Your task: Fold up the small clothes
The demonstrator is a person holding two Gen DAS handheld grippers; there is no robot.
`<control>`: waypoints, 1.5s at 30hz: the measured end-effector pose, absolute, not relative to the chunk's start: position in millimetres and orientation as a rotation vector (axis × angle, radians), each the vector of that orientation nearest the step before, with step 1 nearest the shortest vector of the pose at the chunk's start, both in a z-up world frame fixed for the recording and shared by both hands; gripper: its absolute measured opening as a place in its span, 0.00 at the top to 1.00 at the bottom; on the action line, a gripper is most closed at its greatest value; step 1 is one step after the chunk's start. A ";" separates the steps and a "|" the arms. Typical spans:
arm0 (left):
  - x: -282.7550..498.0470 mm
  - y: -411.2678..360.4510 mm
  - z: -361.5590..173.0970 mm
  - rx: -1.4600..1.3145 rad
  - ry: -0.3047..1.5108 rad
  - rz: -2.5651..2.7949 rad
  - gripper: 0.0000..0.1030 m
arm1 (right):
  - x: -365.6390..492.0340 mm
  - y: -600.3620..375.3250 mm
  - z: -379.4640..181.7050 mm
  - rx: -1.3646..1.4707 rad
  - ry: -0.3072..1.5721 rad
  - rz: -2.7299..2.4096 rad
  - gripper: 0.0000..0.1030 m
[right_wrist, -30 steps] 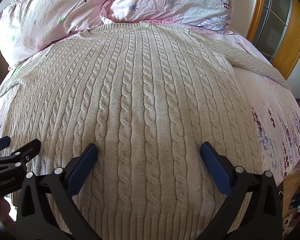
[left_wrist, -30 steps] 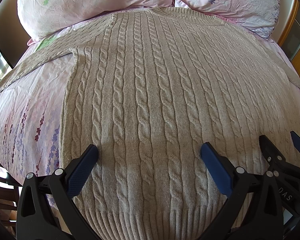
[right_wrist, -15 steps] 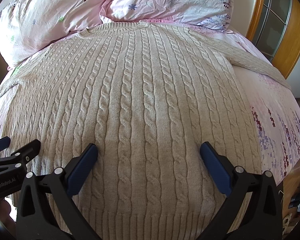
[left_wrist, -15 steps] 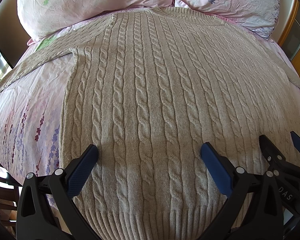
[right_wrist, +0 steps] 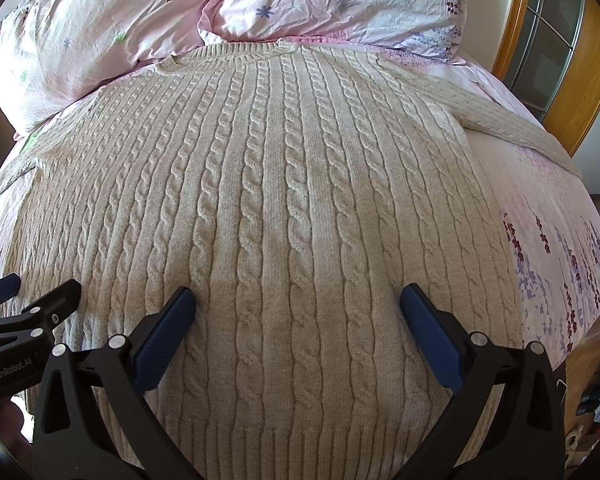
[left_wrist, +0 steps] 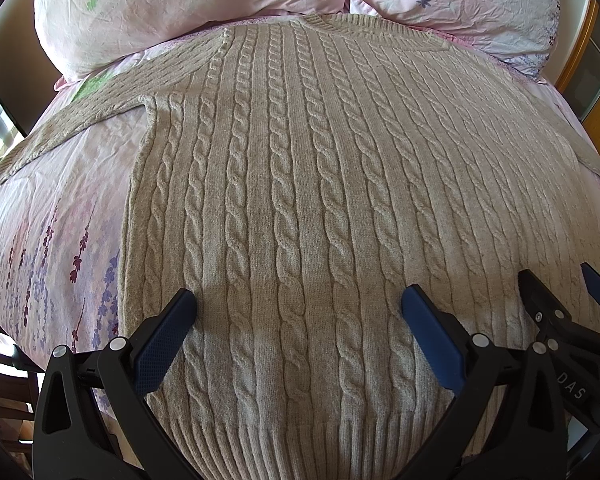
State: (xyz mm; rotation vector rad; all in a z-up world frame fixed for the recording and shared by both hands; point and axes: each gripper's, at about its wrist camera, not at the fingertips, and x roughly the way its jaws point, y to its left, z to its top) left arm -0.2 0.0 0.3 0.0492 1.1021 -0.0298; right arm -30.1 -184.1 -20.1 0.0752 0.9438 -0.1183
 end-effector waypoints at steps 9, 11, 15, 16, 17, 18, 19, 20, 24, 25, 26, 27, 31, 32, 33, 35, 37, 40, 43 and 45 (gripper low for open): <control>-0.1 0.0 0.3 0.049 1.103 -0.030 0.01 | -29.5 -183.7 -19.8 0.075 0.945 -0.117 0.02; -0.1 0.0 0.3 0.049 1.103 -0.030 0.01 | -29.2 -183.5 -19.5 0.075 0.946 -0.117 0.02; -0.9 -0.1 0.4 0.054 1.093 -0.033 0.01 | -30.6 -184.8 -27.8 0.065 0.909 -0.102 0.02; -2.6 0.3 0.3 0.055 1.076 -0.038 0.01 | -37.3 -187.7 -28.0 0.057 0.879 -0.083 0.02; -4.3 0.0 0.1 0.065 1.054 -0.047 0.01 | -34.5 -188.1 -25.5 0.048 0.862 -0.052 0.02; -8.2 1.7 0.6 0.083 1.031 -0.061 0.01 | -32.4 -194.3 -22.6 0.050 0.860 0.000 0.02; -9.6 2.4 1.0 0.104 1.014 -0.080 0.01 | -29.9 -205.8 -17.1 0.087 0.850 0.048 0.02; -8.3 0.8 3.8 0.110 1.015 -0.091 0.01 | -27.8 -224.8 -9.3 0.151 0.827 0.067 0.02; -5.8 29.9 20.3 0.095 0.841 -0.049 0.01 | -21.0 -368.4 29.3 0.478 0.657 -0.144 0.02; -5.4 39.5 27.6 0.087 0.773 -0.024 0.01 | -19.5 -402.6 31.7 0.544 0.632 -0.203 0.03; -3.6 50.7 33.8 0.074 0.716 -0.007 0.01 | -17.0 -438.9 30.8 0.621 0.620 -0.261 0.05; -1.1 61.4 39.0 0.055 0.679 -0.007 0.01 | -15.2 -479.7 26.3 0.719 0.607 -0.319 0.19; 21.8 112.8 48.4 -0.151 0.681 -0.136 0.01 | -15.4 -596.6 -14.8 1.084 0.592 -0.482 0.63; 25.6 129.5 47.0 -0.244 0.666 -0.188 0.01 | -16.3 -613.6 -23.9 1.136 0.585 -0.505 0.64; 29.5 146.4 45.9 -0.329 0.644 -0.225 0.01 | -16.1 -628.0 -32.4 1.175 0.585 -0.520 0.65; 38.0 173.1 43.3 -0.415 0.634 -0.182 0.01 | -17.5 -643.2 -41.9 1.228 0.543 -0.497 0.69; 45.4 192.0 43.4 -0.410 0.641 -0.083 0.01 | -16.3 -657.3 -47.1 1.276 0.519 -0.481 0.71; 51.4 222.1 42.9 -0.417 0.639 0.027 0.01 | -18.1 -673.6 -52.7 1.316 0.495 -0.492 0.83; 53.2 255.9 40.1 -0.446 0.648 0.164 0.01 | -12.7 -678.5 -46.8 1.244 0.529 -0.534 0.94; 51.9 282.4 36.0 -0.538 0.670 0.217 0.01 | 1.8 -653.1 -12.7 1.047 0.484 -0.546 0.94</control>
